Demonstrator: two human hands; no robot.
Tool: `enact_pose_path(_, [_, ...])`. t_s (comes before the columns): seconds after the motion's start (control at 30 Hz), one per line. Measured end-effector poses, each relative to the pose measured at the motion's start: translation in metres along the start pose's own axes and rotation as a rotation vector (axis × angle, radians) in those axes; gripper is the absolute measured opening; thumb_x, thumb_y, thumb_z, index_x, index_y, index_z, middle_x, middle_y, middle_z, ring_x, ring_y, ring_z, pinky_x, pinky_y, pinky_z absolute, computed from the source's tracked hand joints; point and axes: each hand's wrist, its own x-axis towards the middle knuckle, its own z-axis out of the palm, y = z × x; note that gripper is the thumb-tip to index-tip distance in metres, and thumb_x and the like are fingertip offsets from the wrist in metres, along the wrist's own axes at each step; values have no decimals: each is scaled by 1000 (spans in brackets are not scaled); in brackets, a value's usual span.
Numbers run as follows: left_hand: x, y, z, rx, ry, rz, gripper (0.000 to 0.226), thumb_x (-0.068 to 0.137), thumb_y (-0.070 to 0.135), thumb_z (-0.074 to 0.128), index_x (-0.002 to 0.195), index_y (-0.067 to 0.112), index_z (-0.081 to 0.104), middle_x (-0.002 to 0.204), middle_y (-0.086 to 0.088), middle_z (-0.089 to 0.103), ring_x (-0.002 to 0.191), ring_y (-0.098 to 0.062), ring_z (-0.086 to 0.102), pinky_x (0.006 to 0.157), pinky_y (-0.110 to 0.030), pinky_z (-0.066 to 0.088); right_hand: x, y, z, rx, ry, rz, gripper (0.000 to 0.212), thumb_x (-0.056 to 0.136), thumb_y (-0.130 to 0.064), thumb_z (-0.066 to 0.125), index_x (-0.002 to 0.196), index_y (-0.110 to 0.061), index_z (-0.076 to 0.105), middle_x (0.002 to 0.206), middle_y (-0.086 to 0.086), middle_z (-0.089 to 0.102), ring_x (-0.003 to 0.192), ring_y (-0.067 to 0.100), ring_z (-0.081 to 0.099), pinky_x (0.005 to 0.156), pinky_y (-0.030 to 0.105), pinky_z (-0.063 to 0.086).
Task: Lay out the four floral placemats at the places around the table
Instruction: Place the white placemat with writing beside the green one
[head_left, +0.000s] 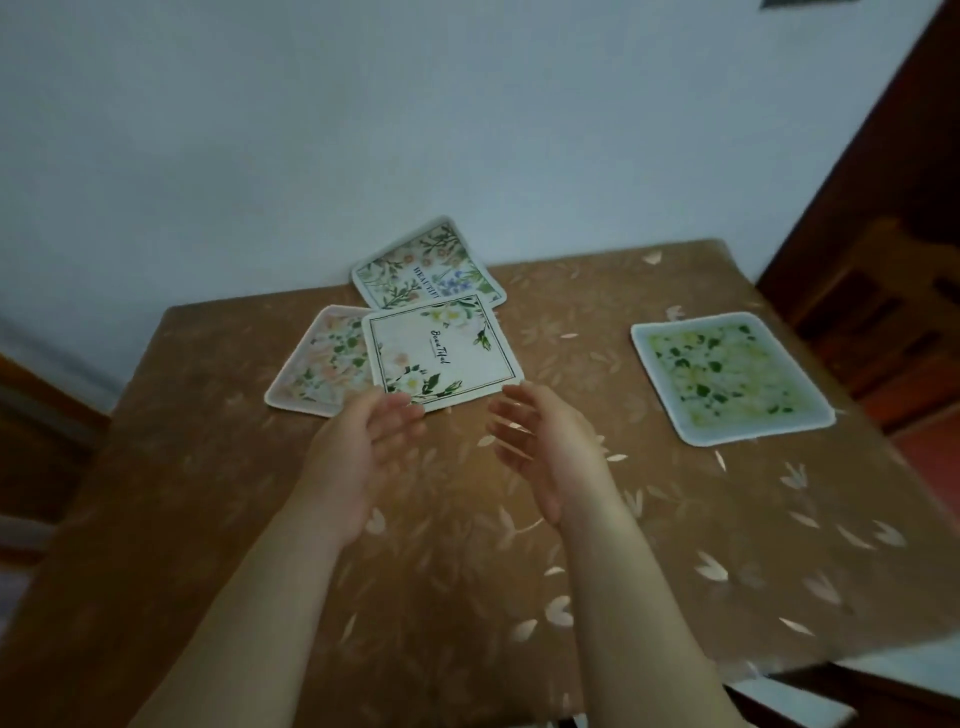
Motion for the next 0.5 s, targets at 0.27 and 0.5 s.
enact_pose_path(0.27, [90, 2, -78, -63, -56, -116, 27, 96, 40, 54, 94, 20, 73, 94, 0, 82, 76, -12, 76, 73, -34, 52, 34, 54, 74, -66, 165, 93, 29, 100, -37, 61, 114, -14, 74, 101, 4, 84, 92, 24, 76, 78, 37, 58])
enact_pose_path(0.5, [130, -24, -97, -23, -8, -248, 30, 99, 41, 55, 96, 17, 72, 90, -2, 82, 75, -14, 77, 72, -35, 53, 129, 81, 98, 24, 144, 266, 32, 105, -33, 53, 124, -10, 64, 113, 11, 74, 101, 27, 72, 79, 38, 56])
